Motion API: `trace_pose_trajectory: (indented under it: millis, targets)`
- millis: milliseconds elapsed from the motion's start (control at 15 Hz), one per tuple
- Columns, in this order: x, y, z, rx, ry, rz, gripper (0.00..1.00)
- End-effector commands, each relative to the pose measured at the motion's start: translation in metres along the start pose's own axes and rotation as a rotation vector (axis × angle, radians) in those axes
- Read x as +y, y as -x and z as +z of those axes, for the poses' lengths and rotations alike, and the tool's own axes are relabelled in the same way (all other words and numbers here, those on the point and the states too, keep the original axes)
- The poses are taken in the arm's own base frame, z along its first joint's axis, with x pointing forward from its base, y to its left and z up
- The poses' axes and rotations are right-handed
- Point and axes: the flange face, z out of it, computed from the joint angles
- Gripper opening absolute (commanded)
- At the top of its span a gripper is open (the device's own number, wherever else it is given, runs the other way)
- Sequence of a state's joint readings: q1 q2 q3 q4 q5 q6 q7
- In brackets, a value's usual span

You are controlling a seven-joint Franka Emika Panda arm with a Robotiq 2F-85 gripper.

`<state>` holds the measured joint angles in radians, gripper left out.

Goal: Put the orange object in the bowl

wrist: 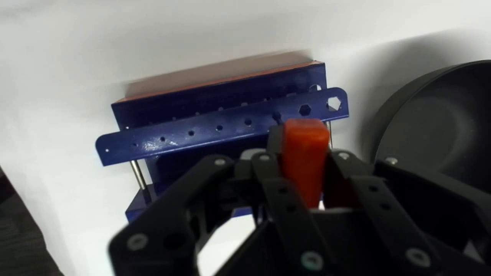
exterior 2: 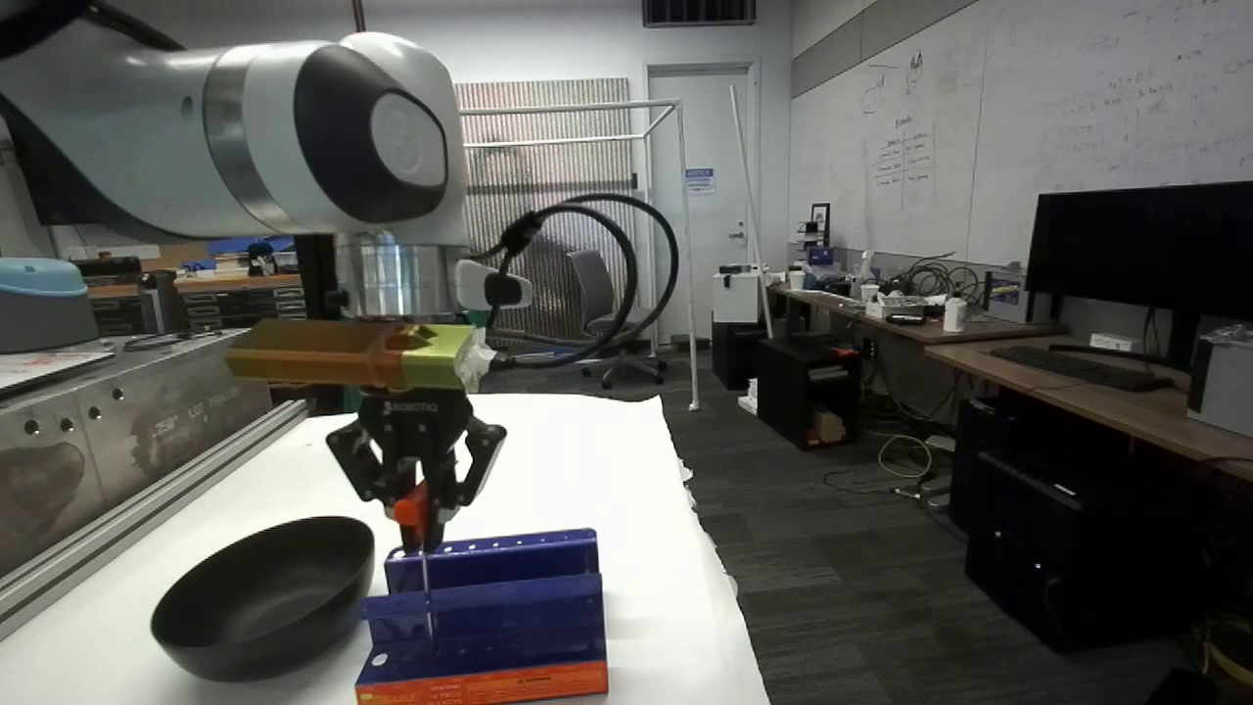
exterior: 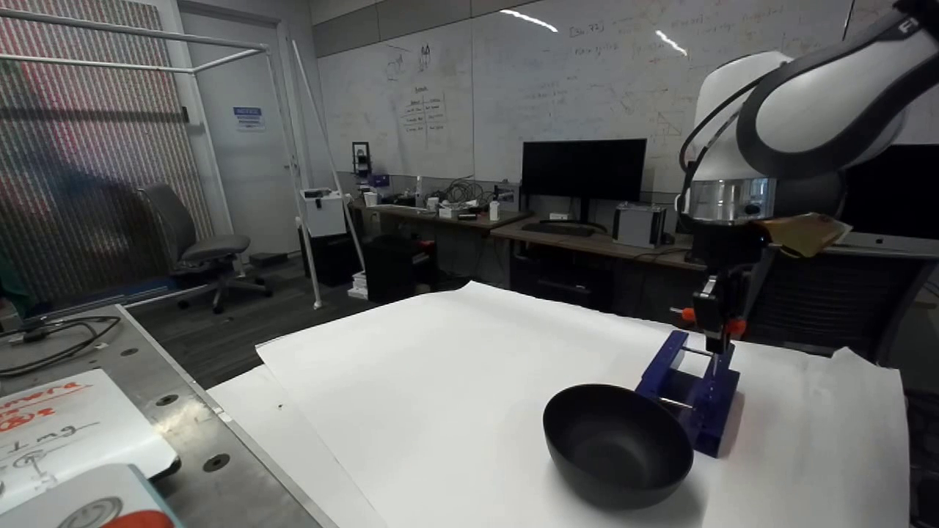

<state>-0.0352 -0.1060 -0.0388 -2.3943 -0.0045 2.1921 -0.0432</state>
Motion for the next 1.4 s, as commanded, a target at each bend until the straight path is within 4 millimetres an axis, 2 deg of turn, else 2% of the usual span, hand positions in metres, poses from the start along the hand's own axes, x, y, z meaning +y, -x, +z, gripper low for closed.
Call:
trace_pose_trajectory:
  millis: [0,267,400,533,800,1067,1333]
  targets:
    - [-0.016,0.014,-0.059,0.070,0.031,0.017,0.15]
    - [-0.039,0.029,-0.100,0.094,-0.008,0.005,0.15]
    - [-0.049,0.030,-0.108,0.040,-0.082,-0.019,0.15]
    - [-0.055,0.025,-0.104,-0.042,-0.184,-0.028,0.15]
    - [-0.054,0.009,-0.070,-0.150,-0.373,-0.052,0.13]
    - [-0.065,-0.011,-0.017,-0.099,-0.475,-0.064,0.12]
    - [-0.084,-0.035,0.018,-0.042,-0.517,-0.069,0.12]
